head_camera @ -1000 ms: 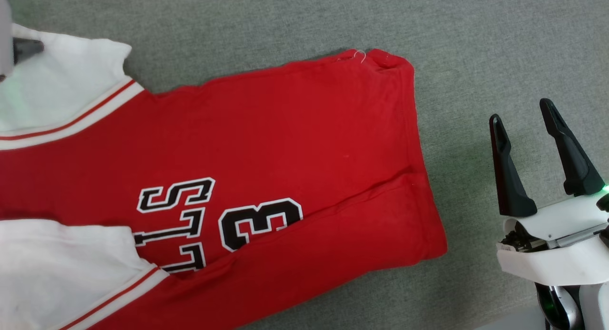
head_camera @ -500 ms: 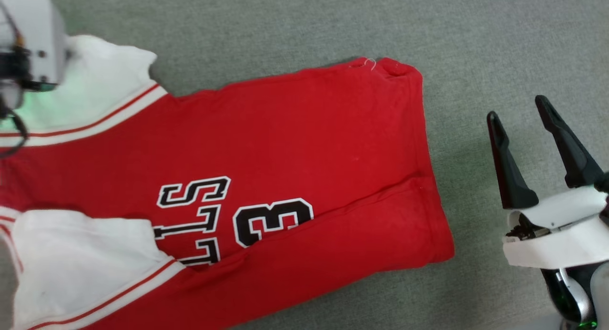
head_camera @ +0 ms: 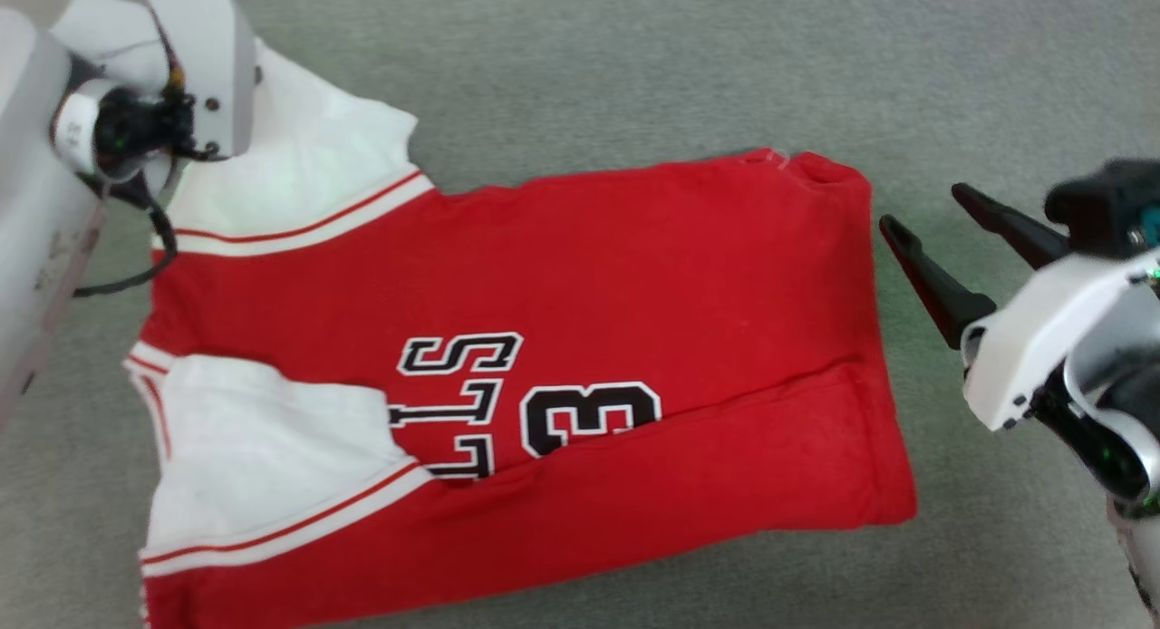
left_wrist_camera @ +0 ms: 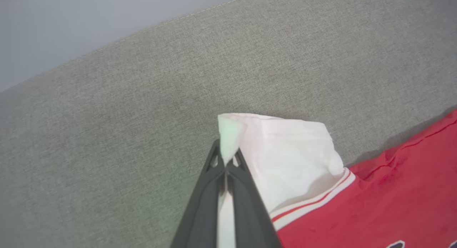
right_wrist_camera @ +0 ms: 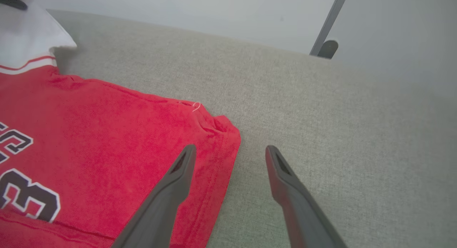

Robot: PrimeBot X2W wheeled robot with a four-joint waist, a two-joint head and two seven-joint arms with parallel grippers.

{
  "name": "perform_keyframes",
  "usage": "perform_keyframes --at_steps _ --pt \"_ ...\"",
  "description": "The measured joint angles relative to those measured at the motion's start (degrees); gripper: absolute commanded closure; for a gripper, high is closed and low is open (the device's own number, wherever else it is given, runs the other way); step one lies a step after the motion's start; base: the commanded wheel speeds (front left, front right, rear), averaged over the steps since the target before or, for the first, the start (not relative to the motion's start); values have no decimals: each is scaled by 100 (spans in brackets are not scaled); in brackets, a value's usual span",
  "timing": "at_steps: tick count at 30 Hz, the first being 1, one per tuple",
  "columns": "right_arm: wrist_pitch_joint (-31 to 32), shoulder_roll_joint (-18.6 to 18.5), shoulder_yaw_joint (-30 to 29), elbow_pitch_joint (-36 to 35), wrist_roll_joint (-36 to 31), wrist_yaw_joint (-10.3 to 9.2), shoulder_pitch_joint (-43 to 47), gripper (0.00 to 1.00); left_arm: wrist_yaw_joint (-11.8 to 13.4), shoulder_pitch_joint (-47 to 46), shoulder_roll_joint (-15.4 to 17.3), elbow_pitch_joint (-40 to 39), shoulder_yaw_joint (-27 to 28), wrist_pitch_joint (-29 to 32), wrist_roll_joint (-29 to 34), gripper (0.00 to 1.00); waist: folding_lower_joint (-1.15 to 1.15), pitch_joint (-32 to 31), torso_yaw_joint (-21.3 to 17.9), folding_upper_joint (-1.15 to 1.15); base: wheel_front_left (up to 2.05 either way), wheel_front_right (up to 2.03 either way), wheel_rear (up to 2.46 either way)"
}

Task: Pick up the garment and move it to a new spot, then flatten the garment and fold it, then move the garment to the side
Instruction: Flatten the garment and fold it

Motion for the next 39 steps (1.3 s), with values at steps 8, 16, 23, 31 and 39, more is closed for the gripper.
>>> perform_keyframes --at_steps 8,16,23,31,39 --pt "1298 -166 633 849 536 -1 -990 0 -233 -193 -336 441 -15 -268 36 100 0 -126 400 0 0 0 0" --pt "1938 -202 1079 1948 581 -1 -1783 0 -390 -385 -661 806 -58 -463 48 100 0 -29 635 0 0 0 0" --pt "2328 -100 1348 2775 811 -1 -2256 53 -472 -548 -824 1053 -80 -590 48 100 0 94 754 0 0 0 0" --pt "2405 -94 1642 3236 1068 0 -2671 100 -563 -597 -935 1276 -107 -750 -14 100 0 137 839 0 0 0 0" --pt "1996 -322 1931 3294 1174 0 -2719 100 -588 -533 -970 1278 -97 -875 -197 100 0 -78 929 0 0 0 0"
